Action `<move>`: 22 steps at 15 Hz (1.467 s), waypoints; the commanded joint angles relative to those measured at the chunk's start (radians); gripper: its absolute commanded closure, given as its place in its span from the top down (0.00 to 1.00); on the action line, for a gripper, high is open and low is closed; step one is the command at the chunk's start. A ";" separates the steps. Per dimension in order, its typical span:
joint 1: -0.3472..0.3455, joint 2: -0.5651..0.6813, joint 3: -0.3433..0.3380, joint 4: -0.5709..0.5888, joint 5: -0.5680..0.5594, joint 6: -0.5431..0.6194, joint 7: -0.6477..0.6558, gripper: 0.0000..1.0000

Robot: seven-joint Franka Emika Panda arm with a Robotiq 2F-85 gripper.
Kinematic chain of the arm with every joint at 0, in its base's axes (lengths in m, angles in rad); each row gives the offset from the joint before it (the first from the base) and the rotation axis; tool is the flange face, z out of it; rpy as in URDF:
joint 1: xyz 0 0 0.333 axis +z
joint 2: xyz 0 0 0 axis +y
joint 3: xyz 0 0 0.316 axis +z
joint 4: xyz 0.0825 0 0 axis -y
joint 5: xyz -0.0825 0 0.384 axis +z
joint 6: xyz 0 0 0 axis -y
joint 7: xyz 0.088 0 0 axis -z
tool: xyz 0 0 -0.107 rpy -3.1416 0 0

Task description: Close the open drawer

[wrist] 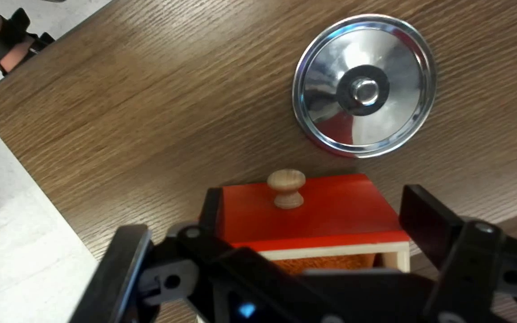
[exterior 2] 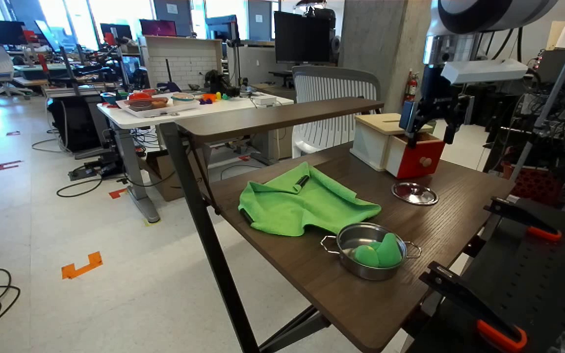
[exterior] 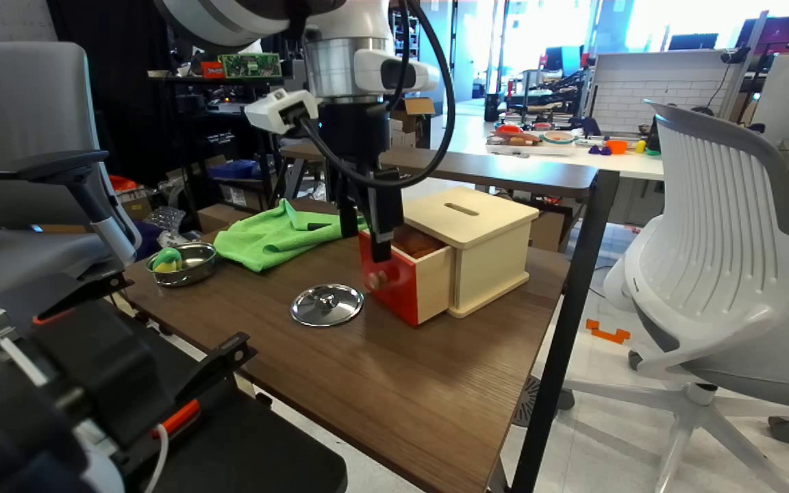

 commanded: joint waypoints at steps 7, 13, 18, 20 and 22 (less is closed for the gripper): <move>0.024 0.041 -0.041 0.006 -0.026 0.077 0.007 1.00; 0.062 0.098 -0.074 0.045 -0.089 0.140 0.013 1.00; 0.058 0.141 -0.081 0.094 -0.079 0.162 -0.004 1.00; 0.056 0.147 -0.083 0.108 -0.074 0.173 -0.006 1.00; 0.059 0.152 -0.087 0.120 -0.075 0.181 -0.003 1.00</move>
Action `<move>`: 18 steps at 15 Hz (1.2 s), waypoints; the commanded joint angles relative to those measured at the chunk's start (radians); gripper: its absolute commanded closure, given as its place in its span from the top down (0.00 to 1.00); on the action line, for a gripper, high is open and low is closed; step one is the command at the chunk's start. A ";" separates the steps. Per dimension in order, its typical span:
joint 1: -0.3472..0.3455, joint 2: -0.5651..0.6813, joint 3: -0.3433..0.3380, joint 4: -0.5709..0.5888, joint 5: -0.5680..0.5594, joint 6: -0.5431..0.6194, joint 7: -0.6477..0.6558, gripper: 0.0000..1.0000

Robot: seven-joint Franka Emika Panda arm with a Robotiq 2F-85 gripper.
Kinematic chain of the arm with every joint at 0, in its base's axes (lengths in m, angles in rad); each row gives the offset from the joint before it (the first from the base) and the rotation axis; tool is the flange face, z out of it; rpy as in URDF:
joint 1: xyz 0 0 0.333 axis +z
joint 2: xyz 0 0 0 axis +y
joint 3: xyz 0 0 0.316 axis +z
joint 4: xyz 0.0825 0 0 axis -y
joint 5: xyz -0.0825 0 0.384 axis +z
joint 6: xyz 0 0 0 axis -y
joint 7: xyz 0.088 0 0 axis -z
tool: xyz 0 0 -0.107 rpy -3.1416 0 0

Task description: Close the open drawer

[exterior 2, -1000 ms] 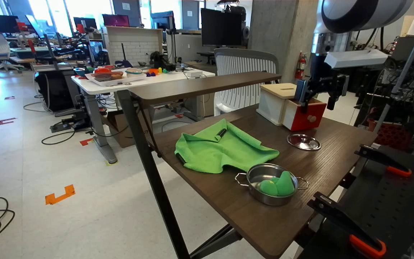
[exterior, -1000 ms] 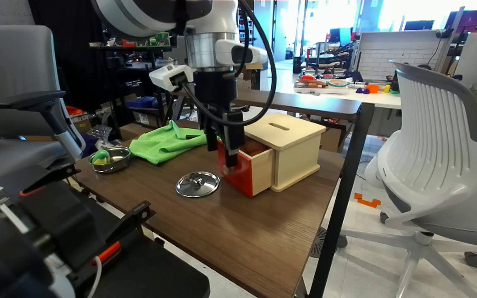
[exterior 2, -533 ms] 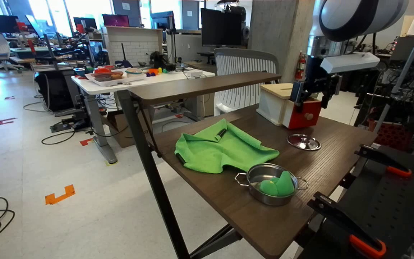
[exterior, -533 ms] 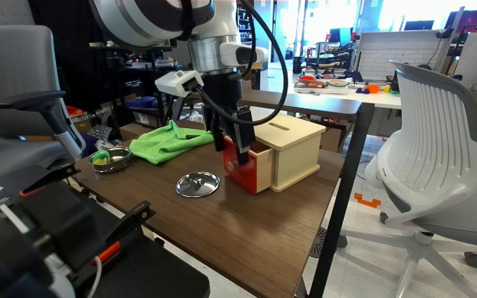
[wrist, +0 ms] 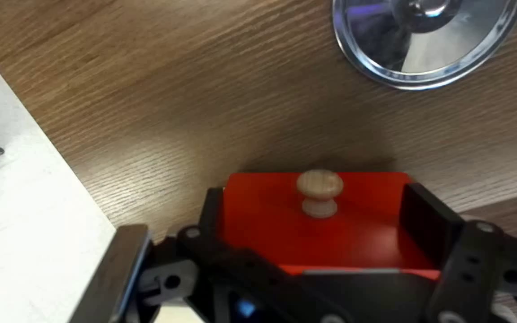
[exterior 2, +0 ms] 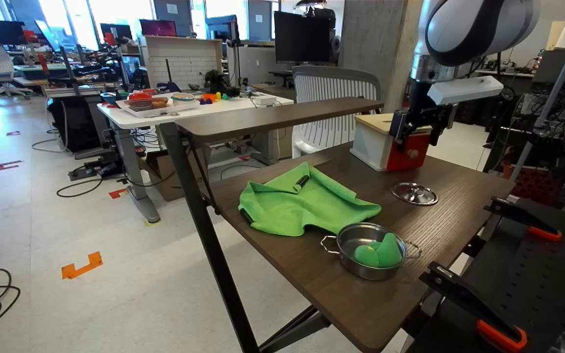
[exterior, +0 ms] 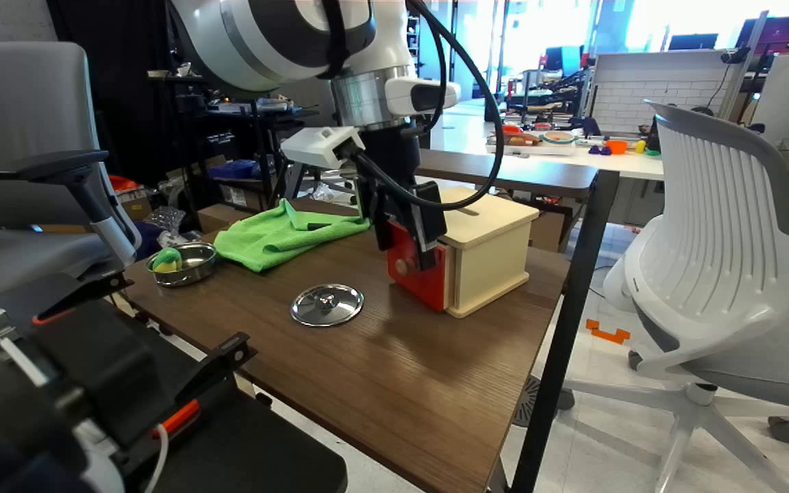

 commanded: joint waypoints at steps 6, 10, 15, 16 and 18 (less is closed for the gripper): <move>0.017 0.041 -0.028 0.038 -0.007 0.077 0.002 1.00; 0.020 0.024 -0.030 0.010 -0.012 0.081 -0.005 1.00; 0.051 -0.057 -0.053 -0.117 -0.066 0.095 -0.050 1.00; 0.057 -0.087 -0.056 -0.159 -0.081 0.102 -0.061 1.00; 0.094 -0.130 -0.089 -0.207 -0.114 0.036 -0.034 1.00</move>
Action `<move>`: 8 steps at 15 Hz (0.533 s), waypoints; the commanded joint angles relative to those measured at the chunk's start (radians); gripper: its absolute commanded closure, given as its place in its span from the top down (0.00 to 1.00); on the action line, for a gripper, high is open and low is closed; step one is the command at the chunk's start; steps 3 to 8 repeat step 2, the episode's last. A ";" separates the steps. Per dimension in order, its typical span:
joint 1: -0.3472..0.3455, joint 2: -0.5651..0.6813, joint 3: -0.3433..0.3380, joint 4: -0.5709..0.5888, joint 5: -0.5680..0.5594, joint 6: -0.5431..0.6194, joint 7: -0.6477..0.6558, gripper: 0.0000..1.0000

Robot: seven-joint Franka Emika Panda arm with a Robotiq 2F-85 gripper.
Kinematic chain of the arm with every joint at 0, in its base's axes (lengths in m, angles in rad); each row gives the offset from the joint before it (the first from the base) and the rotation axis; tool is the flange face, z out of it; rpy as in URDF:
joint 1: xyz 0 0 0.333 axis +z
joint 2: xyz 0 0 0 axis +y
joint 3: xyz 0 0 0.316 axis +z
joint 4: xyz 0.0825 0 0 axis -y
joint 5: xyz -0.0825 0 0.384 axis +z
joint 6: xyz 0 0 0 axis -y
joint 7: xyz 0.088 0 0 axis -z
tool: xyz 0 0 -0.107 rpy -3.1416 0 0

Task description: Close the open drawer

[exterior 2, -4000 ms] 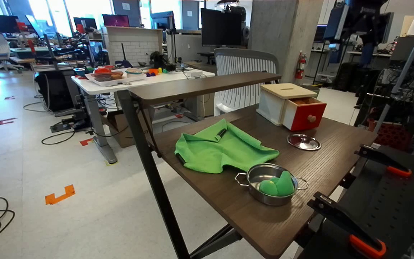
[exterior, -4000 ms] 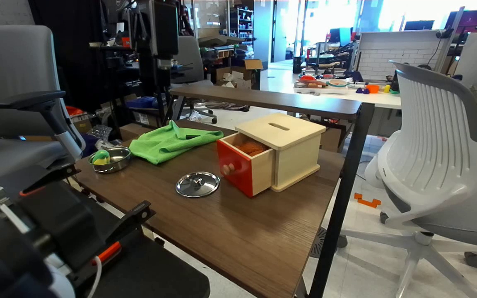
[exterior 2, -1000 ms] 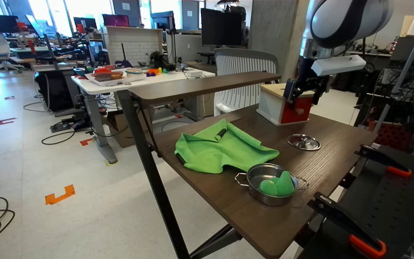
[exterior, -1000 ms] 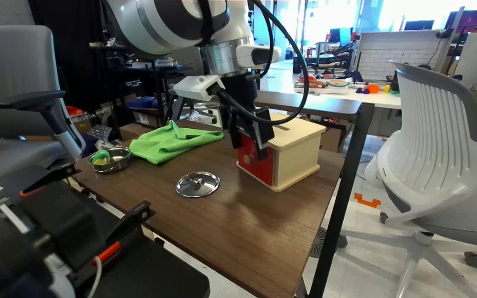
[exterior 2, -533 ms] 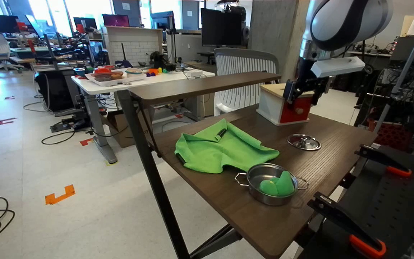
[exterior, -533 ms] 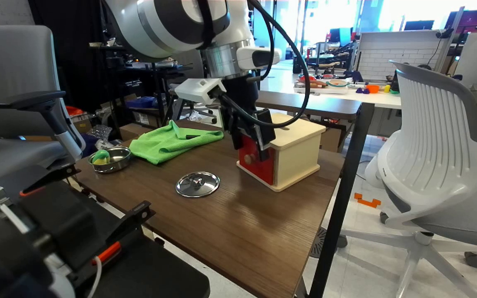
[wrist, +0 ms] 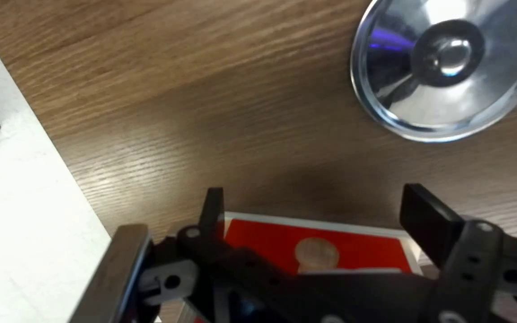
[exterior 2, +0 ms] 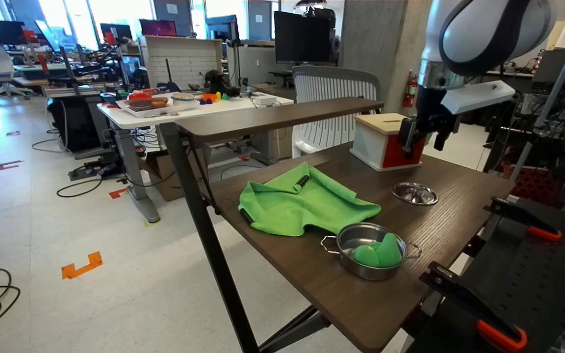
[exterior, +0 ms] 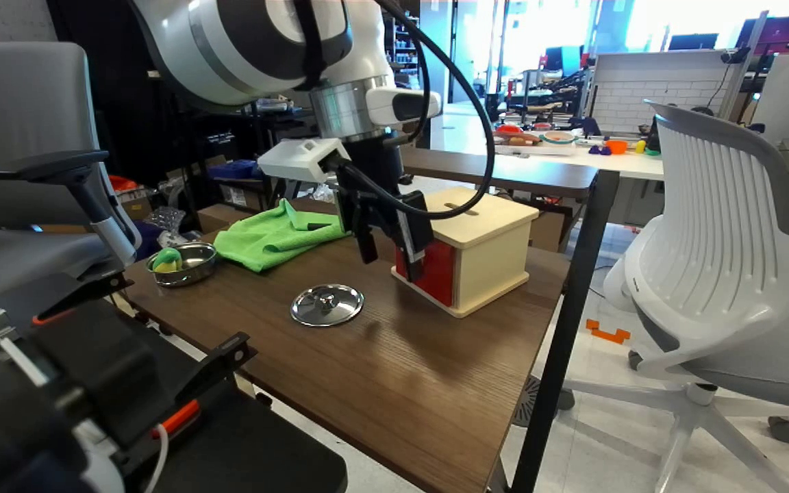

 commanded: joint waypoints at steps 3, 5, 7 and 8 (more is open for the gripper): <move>0.022 -0.041 -0.021 -0.057 -0.026 -0.014 0.000 1.00; 0.022 -0.041 -0.021 -0.057 -0.026 -0.014 0.000 1.00; 0.022 -0.041 -0.021 -0.057 -0.026 -0.014 0.000 1.00; 0.022 -0.041 -0.021 -0.057 -0.026 -0.014 0.000 1.00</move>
